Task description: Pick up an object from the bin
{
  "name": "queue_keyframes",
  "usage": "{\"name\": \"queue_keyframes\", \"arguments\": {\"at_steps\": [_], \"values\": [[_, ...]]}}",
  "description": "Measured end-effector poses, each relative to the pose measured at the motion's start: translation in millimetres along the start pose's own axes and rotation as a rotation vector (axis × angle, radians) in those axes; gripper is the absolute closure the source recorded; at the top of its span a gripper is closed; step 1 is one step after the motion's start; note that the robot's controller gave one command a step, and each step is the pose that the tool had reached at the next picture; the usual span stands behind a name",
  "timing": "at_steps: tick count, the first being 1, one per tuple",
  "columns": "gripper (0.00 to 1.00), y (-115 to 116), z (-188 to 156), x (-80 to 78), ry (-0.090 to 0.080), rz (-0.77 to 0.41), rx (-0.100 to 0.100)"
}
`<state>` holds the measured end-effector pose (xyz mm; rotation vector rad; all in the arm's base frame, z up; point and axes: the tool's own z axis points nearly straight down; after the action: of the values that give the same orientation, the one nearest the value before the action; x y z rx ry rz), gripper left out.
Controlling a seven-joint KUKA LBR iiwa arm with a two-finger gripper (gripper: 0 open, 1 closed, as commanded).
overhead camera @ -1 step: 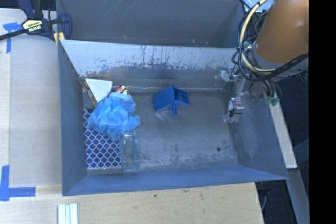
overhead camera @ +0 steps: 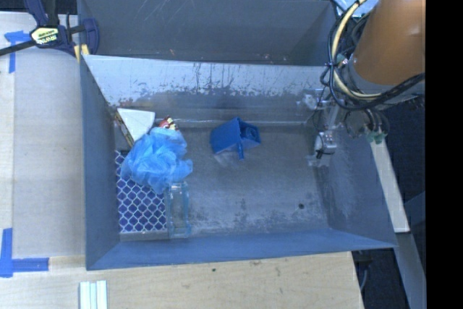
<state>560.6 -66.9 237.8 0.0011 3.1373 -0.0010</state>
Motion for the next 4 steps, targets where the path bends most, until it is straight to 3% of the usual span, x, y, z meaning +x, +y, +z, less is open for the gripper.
{"name": "queue_keyframes", "arguments": {"at_steps": [1, 2, 3, 4], "values": [[0.00, 63.6, 102.6, -33.0, -0.001, -0.066, 0.000], [0.00, 65.7, 98.6, -55.6, -0.002, -0.097, 0.000], [0.00, 76.8, 129.3, -63.9, -0.001, -0.064, -0.001], [0.00, 96.5, 167.9, -64.6, -0.001, -0.250, 0.000]]}}
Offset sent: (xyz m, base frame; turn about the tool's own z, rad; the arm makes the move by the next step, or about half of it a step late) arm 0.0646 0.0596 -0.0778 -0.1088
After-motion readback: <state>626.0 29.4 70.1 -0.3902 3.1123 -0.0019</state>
